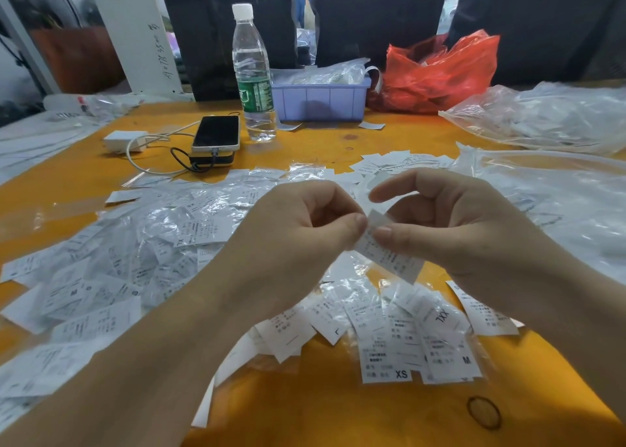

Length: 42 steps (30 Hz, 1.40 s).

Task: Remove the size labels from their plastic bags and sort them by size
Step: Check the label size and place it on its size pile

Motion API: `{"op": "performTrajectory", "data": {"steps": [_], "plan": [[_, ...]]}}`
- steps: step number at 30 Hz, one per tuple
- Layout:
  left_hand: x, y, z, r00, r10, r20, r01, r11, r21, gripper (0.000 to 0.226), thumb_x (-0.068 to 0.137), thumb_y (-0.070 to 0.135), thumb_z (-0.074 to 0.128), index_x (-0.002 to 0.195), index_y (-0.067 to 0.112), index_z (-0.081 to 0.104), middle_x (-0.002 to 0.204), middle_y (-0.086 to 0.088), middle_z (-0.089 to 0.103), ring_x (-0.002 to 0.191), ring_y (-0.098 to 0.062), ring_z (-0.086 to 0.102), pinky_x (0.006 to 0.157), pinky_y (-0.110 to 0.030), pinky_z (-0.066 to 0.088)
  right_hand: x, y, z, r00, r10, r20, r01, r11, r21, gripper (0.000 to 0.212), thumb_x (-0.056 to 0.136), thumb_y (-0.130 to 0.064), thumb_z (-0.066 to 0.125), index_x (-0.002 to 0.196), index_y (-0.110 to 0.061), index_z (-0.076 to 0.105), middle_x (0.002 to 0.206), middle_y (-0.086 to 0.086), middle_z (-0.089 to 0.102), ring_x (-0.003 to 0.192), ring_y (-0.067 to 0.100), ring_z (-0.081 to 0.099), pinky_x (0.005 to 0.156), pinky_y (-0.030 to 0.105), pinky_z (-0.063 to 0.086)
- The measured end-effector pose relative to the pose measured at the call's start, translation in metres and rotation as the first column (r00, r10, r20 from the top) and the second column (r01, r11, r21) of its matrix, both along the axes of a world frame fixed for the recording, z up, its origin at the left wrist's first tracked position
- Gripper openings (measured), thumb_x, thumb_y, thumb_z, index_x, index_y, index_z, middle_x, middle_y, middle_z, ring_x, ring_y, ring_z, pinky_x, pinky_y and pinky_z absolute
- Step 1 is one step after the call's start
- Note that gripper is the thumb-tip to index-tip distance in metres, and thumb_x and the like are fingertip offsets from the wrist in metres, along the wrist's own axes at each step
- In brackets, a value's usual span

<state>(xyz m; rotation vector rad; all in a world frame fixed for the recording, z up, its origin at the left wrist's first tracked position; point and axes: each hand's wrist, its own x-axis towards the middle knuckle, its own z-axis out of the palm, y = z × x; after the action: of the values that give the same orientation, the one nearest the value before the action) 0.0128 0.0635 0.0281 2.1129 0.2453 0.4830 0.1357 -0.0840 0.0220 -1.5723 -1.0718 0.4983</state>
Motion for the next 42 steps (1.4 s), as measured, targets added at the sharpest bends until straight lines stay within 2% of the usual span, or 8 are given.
{"op": "performTrajectory", "data": {"steps": [6, 15, 19, 23, 27, 36, 39, 42], "plan": [[0.003, 0.004, -0.004, 1.0, 0.002, -0.01, -0.003, 0.998, -0.062, 0.016, 0.093, 0.024, 0.06, 0.08, 0.022, 0.069, 0.06, 0.011, 0.063, 0.052, 0.0, 0.054, 0.047, -0.012, 0.041, 0.002, -0.001, 0.003, 0.996, 0.086, 0.022, -0.084, 0.993, -0.089, 0.015, 0.08, -0.016, 0.075, 0.094, -0.014, 0.071, 0.087, 0.007, 0.074, 0.083, 0.028, 0.071, 0.077, 0.042, 0.058], [0.002, -0.001, -0.007, 0.997, -0.061, -0.036, 0.062, 0.998, 0.03, 0.015, 0.094, 0.025, 0.06, 0.08, 0.027, 0.066, 0.065, 0.013, 0.067, 0.06, 0.001, 0.061, 0.054, -0.01, 0.043, 0.006, 0.0, 0.006, 0.998, 0.048, 0.033, -0.044, 0.992, -0.122, 0.024, 0.072, -0.032, 0.071, 0.078, -0.009, 0.072, 0.076, 0.007, 0.072, 0.073, 0.025, 0.07, 0.069, 0.038, 0.054], [0.002, 0.0, -0.007, 0.998, -0.042, -0.049, 0.045, 0.998, 0.047, 0.013, 0.093, 0.026, 0.06, 0.082, 0.028, 0.066, 0.071, 0.011, 0.069, 0.062, -0.004, 0.061, 0.061, -0.027, 0.053, 0.007, 0.0, 0.006, 0.999, 0.046, 0.012, -0.044, 0.99, -0.136, 0.023, 0.072, -0.026, 0.082, 0.082, -0.009, 0.071, 0.078, 0.009, 0.072, 0.072, 0.024, 0.07, 0.062, 0.029, 0.052], [0.002, 0.0, -0.008, 0.994, -0.049, -0.095, 0.056, 0.996, 0.075, 0.01, 0.092, 0.028, 0.061, 0.083, 0.03, 0.065, 0.076, 0.006, 0.07, 0.07, -0.018, 0.064, 0.065, -0.04, 0.056, 0.01, -0.001, 0.008, 1.0, 0.025, 0.004, -0.023, 0.975, -0.222, 0.018, 0.075, -0.01, 0.08, 0.088, -0.011, 0.068, 0.074, 0.012, 0.071, 0.07, 0.029, 0.069, 0.067, 0.042, 0.056], [0.002, -0.002, -0.013, 0.989, -0.021, -0.146, 0.049, 0.979, 0.196, 0.006, 0.089, 0.034, 0.064, 0.083, 0.034, 0.065, 0.075, 0.013, 0.065, 0.065, -0.003, 0.059, 0.055, -0.017, 0.048, 0.009, -0.004, 0.009, 0.987, 0.066, 0.147, 0.01, 0.888, -0.459, 0.018, 0.074, -0.031, 0.08, 0.085, -0.025, 0.068, 0.067, -0.001, 0.069, 0.059, 0.014, 0.063, 0.061, 0.035, 0.05], [0.004, 0.001, -0.022, 0.969, 0.151, -0.197, -0.052, 0.899, 0.435, 0.009, 0.091, 0.041, 0.059, 0.099, 0.038, 0.062, 0.098, 0.023, 0.056, 0.093, 0.006, 0.051, 0.072, -0.016, 0.043, 0.006, -0.007, 0.01, 0.92, 0.031, 0.391, 0.177, 0.857, -0.484, 0.015, 0.071, -0.043, 0.077, 0.069, -0.034, 0.064, 0.052, -0.014, 0.057, 0.043, 0.0, 0.05, 0.046, 0.018, 0.039], [0.008, -0.004, -0.024, 0.954, 0.184, -0.237, -0.019, 0.825, 0.565, 0.016, 0.096, 0.039, 0.051, 0.11, 0.038, 0.06, 0.111, 0.02, 0.052, 0.105, -0.003, 0.045, 0.085, -0.028, 0.047, 0.008, -0.006, 0.003, 0.856, -0.032, 0.516, 0.286, 0.861, -0.421, 0.013, 0.08, -0.04, 0.072, 0.073, -0.031, 0.065, 0.065, -0.016, 0.062, 0.057, -0.002, 0.056, 0.049, 0.014, 0.037], [0.01, -0.007, -0.026, 0.951, 0.217, -0.219, -0.037, 0.785, 0.619, 0.016, 0.097, 0.037, 0.052, 0.11, 0.036, 0.062, 0.109, 0.017, 0.054, 0.104, -0.007, 0.048, 0.083, -0.029, 0.048, 0.01, -0.001, -0.006, 0.779, -0.052, 0.624, 0.366, 0.847, -0.387, 0.017, 0.088, -0.04, 0.064, 0.104, -0.037, 0.061, 0.096, -0.021, 0.055, 0.085, -0.002, 0.052, 0.068, 0.017, 0.039]]}}
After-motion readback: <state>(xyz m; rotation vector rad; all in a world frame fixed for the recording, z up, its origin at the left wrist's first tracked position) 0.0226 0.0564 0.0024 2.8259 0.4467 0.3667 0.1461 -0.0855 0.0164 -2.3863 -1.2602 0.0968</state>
